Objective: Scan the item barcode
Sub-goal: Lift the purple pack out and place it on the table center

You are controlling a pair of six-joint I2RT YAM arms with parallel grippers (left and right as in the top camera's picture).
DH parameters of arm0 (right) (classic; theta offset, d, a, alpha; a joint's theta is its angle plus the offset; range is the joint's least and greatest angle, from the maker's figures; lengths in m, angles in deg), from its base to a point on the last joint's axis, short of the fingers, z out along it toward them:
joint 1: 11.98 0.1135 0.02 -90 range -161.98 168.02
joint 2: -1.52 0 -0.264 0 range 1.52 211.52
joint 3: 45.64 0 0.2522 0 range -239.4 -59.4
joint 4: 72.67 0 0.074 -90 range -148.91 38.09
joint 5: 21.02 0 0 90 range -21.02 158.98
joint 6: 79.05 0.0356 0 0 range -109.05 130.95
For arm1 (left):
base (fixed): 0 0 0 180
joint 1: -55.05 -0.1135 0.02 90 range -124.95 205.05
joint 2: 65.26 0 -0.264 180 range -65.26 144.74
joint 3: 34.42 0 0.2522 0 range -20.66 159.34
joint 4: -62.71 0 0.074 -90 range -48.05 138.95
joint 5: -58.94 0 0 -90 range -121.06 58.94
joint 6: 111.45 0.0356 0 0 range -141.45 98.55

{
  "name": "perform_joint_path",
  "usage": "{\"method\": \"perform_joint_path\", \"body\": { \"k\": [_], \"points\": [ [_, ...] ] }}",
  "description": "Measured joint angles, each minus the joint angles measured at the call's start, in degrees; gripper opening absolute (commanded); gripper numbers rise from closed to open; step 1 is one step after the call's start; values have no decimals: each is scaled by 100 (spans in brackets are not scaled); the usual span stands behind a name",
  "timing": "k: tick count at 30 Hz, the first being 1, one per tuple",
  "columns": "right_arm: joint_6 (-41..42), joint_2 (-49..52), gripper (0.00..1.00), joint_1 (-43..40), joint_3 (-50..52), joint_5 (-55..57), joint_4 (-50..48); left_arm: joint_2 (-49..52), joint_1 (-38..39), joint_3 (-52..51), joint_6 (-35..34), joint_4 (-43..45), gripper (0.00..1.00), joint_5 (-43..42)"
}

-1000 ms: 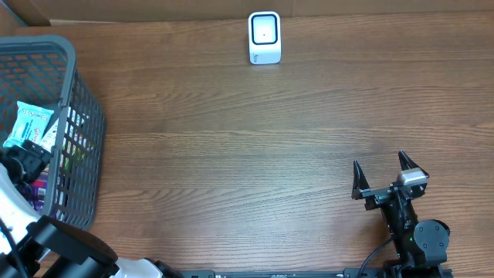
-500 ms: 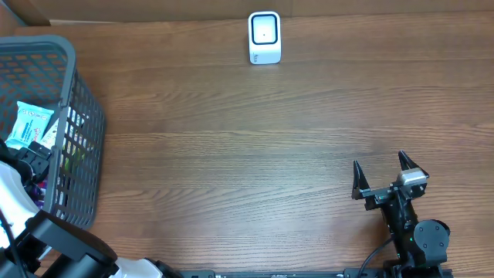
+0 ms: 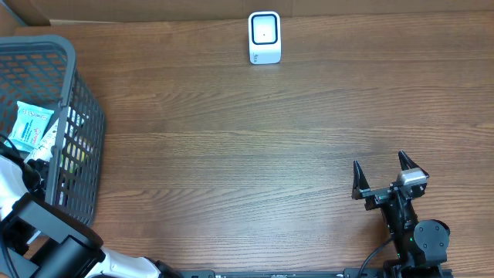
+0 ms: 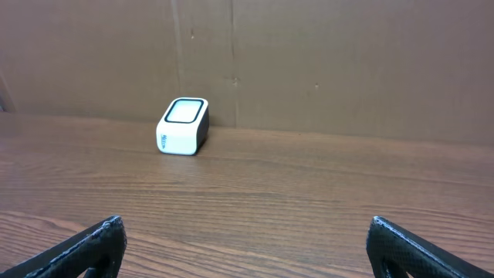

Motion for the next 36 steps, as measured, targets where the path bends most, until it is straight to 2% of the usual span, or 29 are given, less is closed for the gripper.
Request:
{"method": "perform_joint_path", "body": {
  "k": [4,7,13,18,30,36],
  "points": [
    [-2,0,100,0,0,-2,0,11,0,0,-98,103,15,122],
    [-4,0,100,0,0,-2,0,11,0,0,-90,118,4,184],
    [-2,0,100,0,0,-2,-2,22,-7,81,-94,-11,4,68],
    [0,0,100,0,0,-2,0,177,-7,741,-94,-599,4,-363],
    [0,0,100,0,0,-2,0,212,291,4142,-87,-2068,4,-1624],
    [-2,0,100,0,0,-2,4,212,962,5611,142,-2516,4,-2638]
  ]
}}
